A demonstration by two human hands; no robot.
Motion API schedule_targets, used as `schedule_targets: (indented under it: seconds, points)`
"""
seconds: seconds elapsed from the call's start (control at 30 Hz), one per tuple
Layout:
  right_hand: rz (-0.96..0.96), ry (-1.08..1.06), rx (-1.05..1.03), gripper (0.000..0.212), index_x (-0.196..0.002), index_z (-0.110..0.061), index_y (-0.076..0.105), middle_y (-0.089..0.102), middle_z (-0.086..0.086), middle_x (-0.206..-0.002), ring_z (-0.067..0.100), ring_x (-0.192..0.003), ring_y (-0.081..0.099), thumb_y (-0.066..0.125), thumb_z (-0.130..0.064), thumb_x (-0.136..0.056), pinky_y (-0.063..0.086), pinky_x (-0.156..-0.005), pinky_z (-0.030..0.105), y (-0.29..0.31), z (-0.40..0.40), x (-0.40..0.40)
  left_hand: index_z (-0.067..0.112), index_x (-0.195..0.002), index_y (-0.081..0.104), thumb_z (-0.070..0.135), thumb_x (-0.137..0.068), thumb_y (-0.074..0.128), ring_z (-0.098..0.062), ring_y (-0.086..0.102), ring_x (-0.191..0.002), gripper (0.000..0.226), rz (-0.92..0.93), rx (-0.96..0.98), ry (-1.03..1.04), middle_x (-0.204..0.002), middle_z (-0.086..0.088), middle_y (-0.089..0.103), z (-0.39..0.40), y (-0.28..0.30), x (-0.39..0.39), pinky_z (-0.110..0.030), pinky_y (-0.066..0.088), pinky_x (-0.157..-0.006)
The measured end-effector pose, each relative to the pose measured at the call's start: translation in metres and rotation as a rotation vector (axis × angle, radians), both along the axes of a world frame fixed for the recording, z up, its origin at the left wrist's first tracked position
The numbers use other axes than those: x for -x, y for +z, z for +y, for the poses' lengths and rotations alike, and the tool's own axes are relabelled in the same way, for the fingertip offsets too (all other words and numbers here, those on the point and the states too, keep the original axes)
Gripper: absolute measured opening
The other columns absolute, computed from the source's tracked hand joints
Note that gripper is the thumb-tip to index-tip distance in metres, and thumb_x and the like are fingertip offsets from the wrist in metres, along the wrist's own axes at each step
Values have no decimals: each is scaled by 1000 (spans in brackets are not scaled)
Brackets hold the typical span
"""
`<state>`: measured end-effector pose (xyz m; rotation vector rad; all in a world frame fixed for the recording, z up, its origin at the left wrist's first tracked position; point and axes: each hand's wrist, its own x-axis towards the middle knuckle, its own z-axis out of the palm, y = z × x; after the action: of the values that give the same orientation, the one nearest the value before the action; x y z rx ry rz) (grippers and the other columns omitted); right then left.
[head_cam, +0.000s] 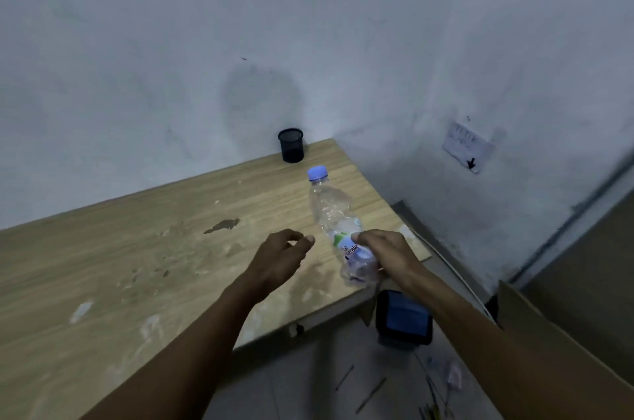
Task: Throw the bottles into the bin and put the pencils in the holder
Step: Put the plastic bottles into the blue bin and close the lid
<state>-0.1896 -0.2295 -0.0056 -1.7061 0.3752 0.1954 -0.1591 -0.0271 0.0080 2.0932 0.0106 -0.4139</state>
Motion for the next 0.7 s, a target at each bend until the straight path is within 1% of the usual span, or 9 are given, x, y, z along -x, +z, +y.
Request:
schedule_targets:
  seconds: [0.03,0.07,0.17,0.23,0.33,0.4,0.47,0.57,0.7]
  points:
    - [2,4,-23,22,-88,-13,74,73,8,-89,22,-68,66,64,-32,-86,49,-59,26,11,-1,20,11,-121,60,41,-95,56,-17,66,-86,40,16,61,-2,-107,-11,69,-7,10,17,-27,51,-68]
    - [9,15,-41,24,-89,-12,73,74,10,-89,23,-68,67,62,-32,-88,50,-59,27,21,-3,40,14,-120,59,43,-94,56,-17,66,-88,39,33,124,4,-108,-11,69,-14,19,35,-27,51,-69]
    - [35,56,-73,33,-99,-8,70,75,17,-94,30,-78,69,55,-36,-91,56,-68,38,40,-9,91,17,-116,60,50,-89,61,-25,69,-97,43,68,294,61,-105,-9,70,-30,36,77,-40,53,-83]
    - [41,53,-91,33,-99,-8,70,75,17,-96,33,-82,67,53,-36,-92,54,-74,42,46,-15,122,17,-116,61,50,-85,66,-27,70,-98,46,73,379,113,-105,-9,72,-39,41,101,-43,54,-84]
    - [44,57,-118,27,-96,-12,70,75,13,-93,29,-80,66,53,-33,-93,50,-65,31,50,-28,160,16,-113,64,47,-82,70,-24,72,-91,44,98,462,120,-103,-6,74,-57,43,129,-38,54,-78]
    - [53,93,-103,27,-101,-14,69,75,12,-94,24,-76,68,53,-34,-93,51,-62,26,51,-40,182,12,-110,67,40,-84,71,-22,70,-85,38,120,487,104,-100,-7,75,-72,41,145,-38,53,-79]
    - [66,119,-97,31,-107,-12,68,75,12,-96,21,-78,69,53,-35,-93,53,-64,28,48,-55,197,7,-104,68,32,-87,69,-24,68,-82,30,135,498,94,-96,-10,74,-88,36,156,-40,54,-79]
    - [104,144,-80,33,-110,-11,67,75,11,-99,18,-81,72,54,-36,-92,53,-61,26,38,-83,214,2,-100,66,23,-93,63,-22,64,-74,22,158,487,96,-83,-8,68,-119,28,169,-34,53,-69]
    - [178,168,-70,43,-110,-10,70,75,15,-102,21,-82,70,55,-46,-91,53,-64,29,17,-132,222,2,-88,65,14,-93,61,-25,60,-71,14,178,441,118,-79,-12,65,-169,6,172,-28,50,-62]
